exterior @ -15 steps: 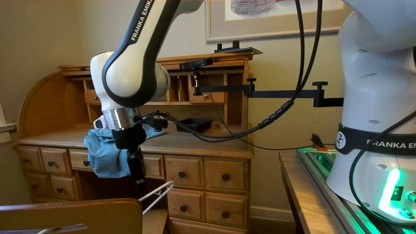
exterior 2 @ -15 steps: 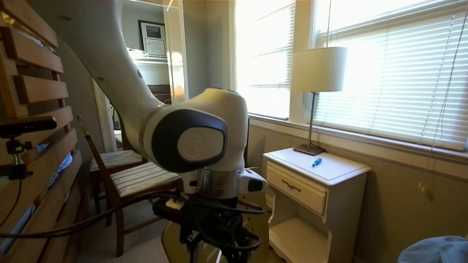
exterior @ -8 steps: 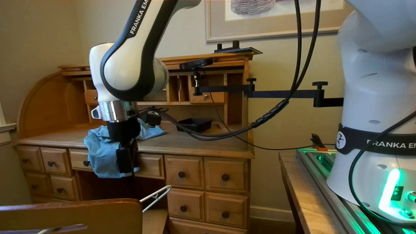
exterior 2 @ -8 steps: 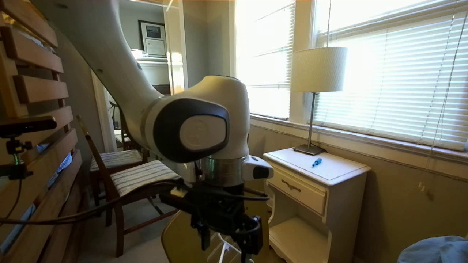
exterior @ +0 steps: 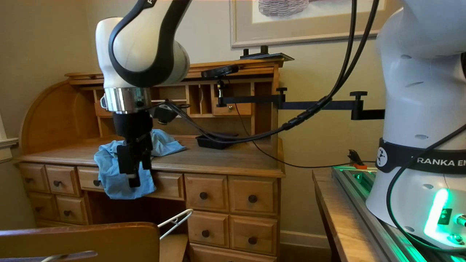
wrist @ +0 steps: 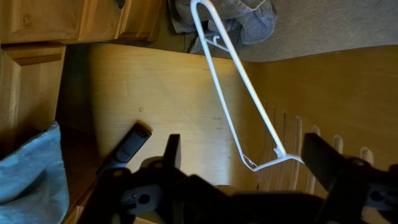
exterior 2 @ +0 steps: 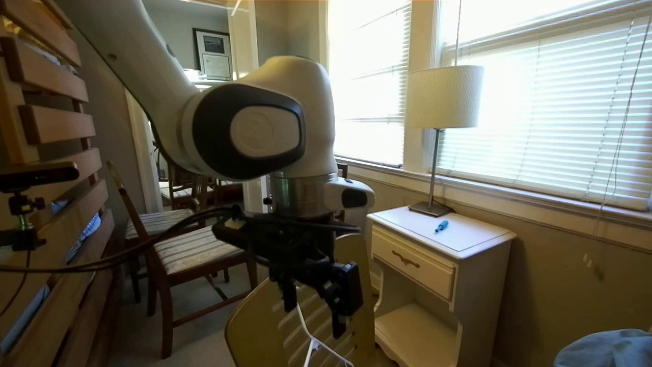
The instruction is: Put the hanger on the backrest of the chair
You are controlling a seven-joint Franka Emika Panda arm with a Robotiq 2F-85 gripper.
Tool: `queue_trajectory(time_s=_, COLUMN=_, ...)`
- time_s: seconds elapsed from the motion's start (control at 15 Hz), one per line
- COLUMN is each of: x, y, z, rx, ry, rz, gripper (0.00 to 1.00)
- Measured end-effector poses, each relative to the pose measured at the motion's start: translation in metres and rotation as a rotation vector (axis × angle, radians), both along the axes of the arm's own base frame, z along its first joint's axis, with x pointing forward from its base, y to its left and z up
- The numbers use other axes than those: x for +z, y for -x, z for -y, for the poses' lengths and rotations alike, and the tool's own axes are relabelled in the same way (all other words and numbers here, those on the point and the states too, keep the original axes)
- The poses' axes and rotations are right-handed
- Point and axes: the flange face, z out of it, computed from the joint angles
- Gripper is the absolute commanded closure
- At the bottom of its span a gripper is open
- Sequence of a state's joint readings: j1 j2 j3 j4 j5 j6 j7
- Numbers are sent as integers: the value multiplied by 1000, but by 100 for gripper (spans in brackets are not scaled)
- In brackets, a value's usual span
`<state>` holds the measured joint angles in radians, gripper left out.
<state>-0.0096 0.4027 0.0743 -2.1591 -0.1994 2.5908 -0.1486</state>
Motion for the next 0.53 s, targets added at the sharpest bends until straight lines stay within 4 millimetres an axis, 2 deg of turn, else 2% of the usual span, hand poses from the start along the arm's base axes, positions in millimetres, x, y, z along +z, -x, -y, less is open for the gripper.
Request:
queue_trajectory(time_s=0.2, x=12, y=16, z=-1, rx=-57, ry=-42, rz=-8, gripper=0)
queue_trajectory(time_s=0.53, x=21, y=48, z=6, rx=-154, ry=-87, rz=-41, gripper=0)
